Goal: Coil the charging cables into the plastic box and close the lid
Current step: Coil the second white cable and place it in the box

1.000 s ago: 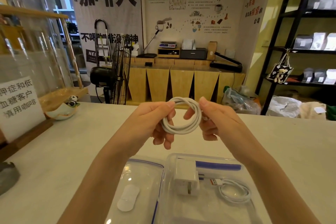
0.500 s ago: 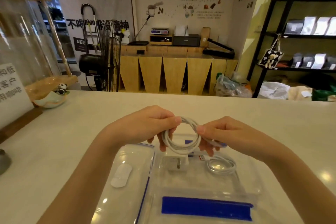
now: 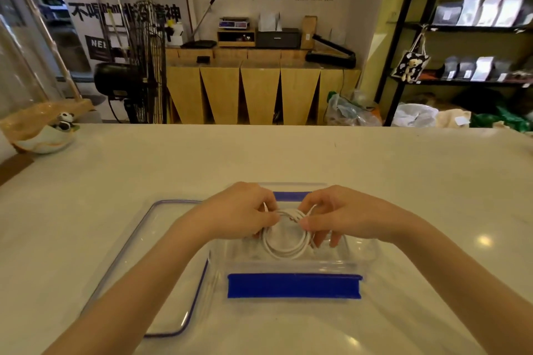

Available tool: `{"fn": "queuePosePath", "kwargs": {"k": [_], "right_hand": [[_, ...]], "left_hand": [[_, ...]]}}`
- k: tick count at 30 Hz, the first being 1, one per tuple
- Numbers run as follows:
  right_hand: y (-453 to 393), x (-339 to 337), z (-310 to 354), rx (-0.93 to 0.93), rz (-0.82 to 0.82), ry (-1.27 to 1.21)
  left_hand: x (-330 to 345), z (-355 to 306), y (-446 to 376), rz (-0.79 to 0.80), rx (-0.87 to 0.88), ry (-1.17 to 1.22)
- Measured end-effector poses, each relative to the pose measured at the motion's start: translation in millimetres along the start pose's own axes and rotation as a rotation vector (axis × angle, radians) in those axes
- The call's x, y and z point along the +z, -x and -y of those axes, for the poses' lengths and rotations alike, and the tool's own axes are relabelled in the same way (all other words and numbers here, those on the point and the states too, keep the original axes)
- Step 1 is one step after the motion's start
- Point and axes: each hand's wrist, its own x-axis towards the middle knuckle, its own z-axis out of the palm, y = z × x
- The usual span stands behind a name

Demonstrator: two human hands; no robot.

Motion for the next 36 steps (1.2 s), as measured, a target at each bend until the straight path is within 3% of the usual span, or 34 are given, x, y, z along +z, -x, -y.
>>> {"fn": "queuePosePath", "kwargs": {"k": [9,16,28,33,36], "right_hand": [[-16,16,1,0.012,-0.005,0.221],[-26,32,1,0.034,-0.014,0.349],[-25,34,1,0.030,-0.037,0.439],[-22,27,7,-0.023,-0.061,0.392],[-25,18,29,-0.179,-0.120,0.349]], "left_hand": [[21,-1,8,-0.017,-0.075,-0.315],[25,-3,10,0.077,-0.139,-0.277],[21,-6,17,0.156,-0.058,-0.299],[8,-4,32,-0.006,0.023,-0.171],[-5,7,46,-0.186,0.060,-0.064]]}}
